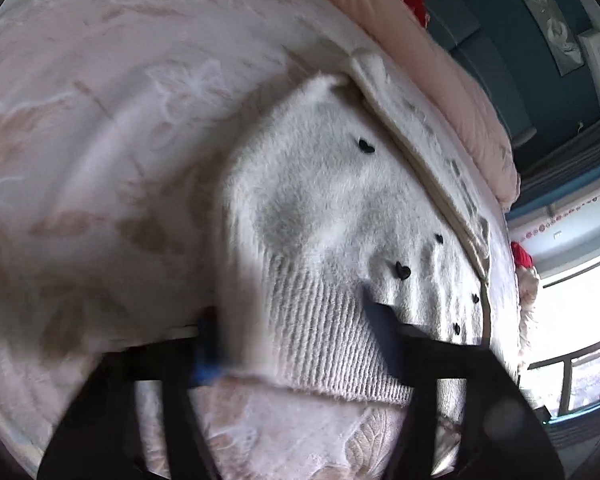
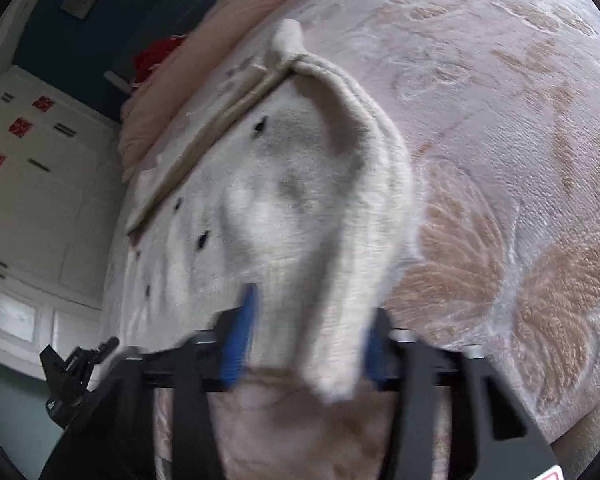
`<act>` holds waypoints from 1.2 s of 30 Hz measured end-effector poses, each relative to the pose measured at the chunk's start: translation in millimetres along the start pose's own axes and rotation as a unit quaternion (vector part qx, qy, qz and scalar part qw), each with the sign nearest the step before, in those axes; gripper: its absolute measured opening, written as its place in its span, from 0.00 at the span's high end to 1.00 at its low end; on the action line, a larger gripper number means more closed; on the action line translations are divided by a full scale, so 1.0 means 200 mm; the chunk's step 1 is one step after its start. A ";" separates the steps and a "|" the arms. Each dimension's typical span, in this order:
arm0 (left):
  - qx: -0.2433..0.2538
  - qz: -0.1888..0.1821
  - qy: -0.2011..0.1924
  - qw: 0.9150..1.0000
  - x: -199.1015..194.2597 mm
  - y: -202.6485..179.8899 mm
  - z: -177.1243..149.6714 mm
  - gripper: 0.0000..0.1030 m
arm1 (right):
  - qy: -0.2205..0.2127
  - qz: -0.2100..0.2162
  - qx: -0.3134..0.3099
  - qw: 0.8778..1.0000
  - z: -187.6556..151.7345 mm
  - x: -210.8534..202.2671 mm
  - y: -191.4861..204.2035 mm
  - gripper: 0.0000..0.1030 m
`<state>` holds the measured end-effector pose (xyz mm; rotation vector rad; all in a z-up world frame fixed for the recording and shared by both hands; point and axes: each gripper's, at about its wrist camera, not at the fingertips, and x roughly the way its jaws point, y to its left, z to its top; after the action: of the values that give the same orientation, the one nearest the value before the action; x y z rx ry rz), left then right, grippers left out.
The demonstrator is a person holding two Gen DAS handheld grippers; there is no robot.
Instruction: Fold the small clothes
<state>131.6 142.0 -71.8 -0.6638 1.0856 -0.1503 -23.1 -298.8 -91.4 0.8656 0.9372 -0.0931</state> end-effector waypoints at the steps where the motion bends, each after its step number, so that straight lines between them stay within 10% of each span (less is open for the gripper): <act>1: -0.007 0.004 0.013 1.000 0.02 0.01 0.01 0.88 | 0.006 0.006 0.009 1.000 0.01 0.01 -0.01 0.88; 13: 0.040 -0.056 -0.011 0.998 -0.49 -0.09 -0.07 0.93 | -0.035 0.057 -0.088 0.994 0.02 -0.51 0.18 0.92; 21: 0.126 -0.042 0.031 0.991 -0.89 -0.01 -0.41 0.93 | 0.073 0.040 -0.179 0.980 -0.32 -0.86 0.03 0.93; 28: 0.214 -0.001 0.136 0.967 -1.05 0.07 -0.77 0.94 | 0.185 0.063 -0.225 0.955 -0.63 -1.07 -0.02 0.93; 36: 0.211 -0.068 0.039 0.974 -1.16 -0.26 -0.29 0.93 | 0.036 0.127 -0.211 0.969 -0.12 -1.23 0.26 0.92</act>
<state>-17.8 175.3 118.8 -0.3500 1.0403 -0.5142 -169.2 -317.2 114.7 0.5877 0.8630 0.3496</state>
